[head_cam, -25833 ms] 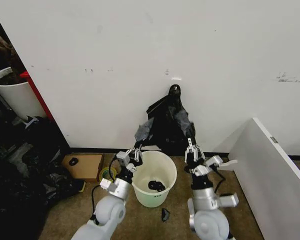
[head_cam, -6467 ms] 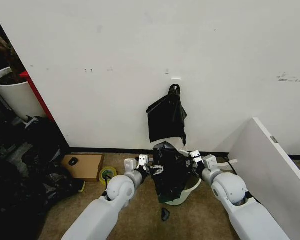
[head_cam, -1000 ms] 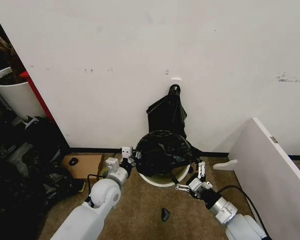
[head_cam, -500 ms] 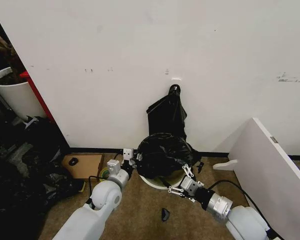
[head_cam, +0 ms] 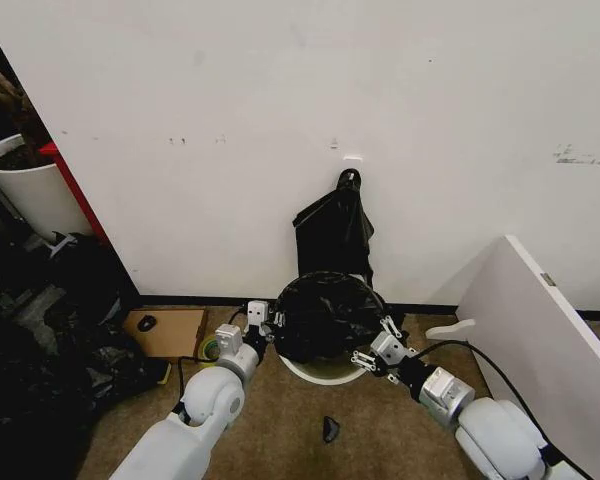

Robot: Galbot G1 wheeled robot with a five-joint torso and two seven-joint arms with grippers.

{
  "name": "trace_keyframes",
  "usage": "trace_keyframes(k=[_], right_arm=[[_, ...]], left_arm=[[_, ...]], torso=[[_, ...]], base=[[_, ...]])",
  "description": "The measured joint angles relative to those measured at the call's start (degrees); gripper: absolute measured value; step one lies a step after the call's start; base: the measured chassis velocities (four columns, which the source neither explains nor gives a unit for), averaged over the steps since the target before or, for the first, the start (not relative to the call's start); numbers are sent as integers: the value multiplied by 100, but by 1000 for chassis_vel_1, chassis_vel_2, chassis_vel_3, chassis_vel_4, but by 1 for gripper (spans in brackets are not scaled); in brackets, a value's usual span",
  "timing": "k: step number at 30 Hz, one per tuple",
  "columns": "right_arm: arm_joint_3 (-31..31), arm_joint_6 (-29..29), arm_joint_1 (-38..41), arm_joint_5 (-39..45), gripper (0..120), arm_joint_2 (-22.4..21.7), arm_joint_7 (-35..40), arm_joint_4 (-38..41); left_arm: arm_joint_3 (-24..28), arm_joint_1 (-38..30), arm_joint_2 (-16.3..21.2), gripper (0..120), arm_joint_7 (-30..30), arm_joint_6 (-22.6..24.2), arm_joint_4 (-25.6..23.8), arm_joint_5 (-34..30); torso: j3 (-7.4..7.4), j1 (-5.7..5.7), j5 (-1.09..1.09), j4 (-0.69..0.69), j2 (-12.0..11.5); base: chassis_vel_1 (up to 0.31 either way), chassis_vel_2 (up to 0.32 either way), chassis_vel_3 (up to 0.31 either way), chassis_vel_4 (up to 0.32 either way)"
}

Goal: Place the garbage bag over the trash bin.

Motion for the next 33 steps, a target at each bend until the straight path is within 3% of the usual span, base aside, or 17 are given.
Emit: trace_keyframes(k=[3, 6, 14, 20, 26, 30, 33], right_arm=[[16, -1, 0, 5, 43, -11, -6, 1], [54, 21, -25, 2, 26, -22, -11, 18], [88, 128, -84, -101, 2, -12, -11, 7], [132, 447, -124, -280, 0, 13, -41, -70], [179, 1330, -170, -256, 0, 148, -38, -202], [302, 2842, -336, 199, 0, 260, -493, -555], [354, 3256, -407, 385, 0, 274, -750, -698]], left_arm=[[0, 0, 1, 1, -5, -1, -4, 3], [0, -7, -6, 1, -18, -1, -5, 3], [0, -71, -15, 1, -37, 0, -16, -1], [-9, -129, -27, 1, -55, 14, -16, -32], [-25, -178, -57, 1, -83, 15, 15, -103], [-130, -300, -78, 1, -162, 51, 75, -458], [-175, -342, -80, 1, -191, 90, 76, -648]], torso=[[0, 0, 0, 0, 0], [0, 0, 0, 0, -1], [0, 0, 0, 0, -1], [0, 0, -1, 0, -1], [0, 0, 0, 0, -1], [0, 0, -1, 0, -1], [0, 0, 0, 0, -1]], base=[[0, 0, 0, 0], [0, 0, 0, 0], [0, 0, 0, 0], [0, 0, 0, 0], [0, 0, 0, 0], [0, 0, 0, 0], [0, 0, 0, 0]])
